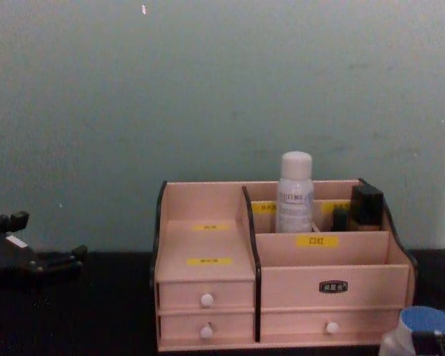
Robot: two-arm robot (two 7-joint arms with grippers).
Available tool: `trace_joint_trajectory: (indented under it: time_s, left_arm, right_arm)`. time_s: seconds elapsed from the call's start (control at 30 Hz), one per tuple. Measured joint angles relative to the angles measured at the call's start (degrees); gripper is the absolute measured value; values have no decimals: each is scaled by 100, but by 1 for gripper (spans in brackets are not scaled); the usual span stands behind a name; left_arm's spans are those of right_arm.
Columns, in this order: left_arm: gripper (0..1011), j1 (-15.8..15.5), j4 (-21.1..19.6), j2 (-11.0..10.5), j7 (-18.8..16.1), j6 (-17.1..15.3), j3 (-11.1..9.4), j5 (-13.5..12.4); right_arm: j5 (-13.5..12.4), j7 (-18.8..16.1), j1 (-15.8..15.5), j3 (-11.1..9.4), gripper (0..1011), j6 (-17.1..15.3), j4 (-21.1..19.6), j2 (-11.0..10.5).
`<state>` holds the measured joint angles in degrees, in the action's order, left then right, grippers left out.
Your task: Pick up the facial cleanser and watermelon frost from the table and place them into the tiered storage box.
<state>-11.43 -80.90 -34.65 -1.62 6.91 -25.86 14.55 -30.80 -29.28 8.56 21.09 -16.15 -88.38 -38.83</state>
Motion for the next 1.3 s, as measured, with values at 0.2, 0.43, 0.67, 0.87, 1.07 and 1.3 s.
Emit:
trace_joint_trajectory:
  time_s: [0.2,0.43,0.67,0.87,1.07,1.3]
  left_arm:
    - [1001,0,0,0,0,0,0,0]
    - [1001,0,0,0,0,0,0,0]
    - [1001,0,0,0,0,0,0,0]
    - [1001,0,0,0,0,0,0,0]
    - [1001,0,0,0,0,0,0,0]
    - [1001,0,0,0,0,0,0,0]
  right_arm:
    - [-131,-219,84,55,722,151,-113,-99]
    - [-175,-336,352,199,722,258,-136,-64]
    - [-144,-345,706,402,722,251,-41,74]
    - [-32,-323,1024,588,722,256,108,258]
    - [62,-323,1331,748,722,275,314,459]
    - [124,-377,1704,912,722,263,617,716]
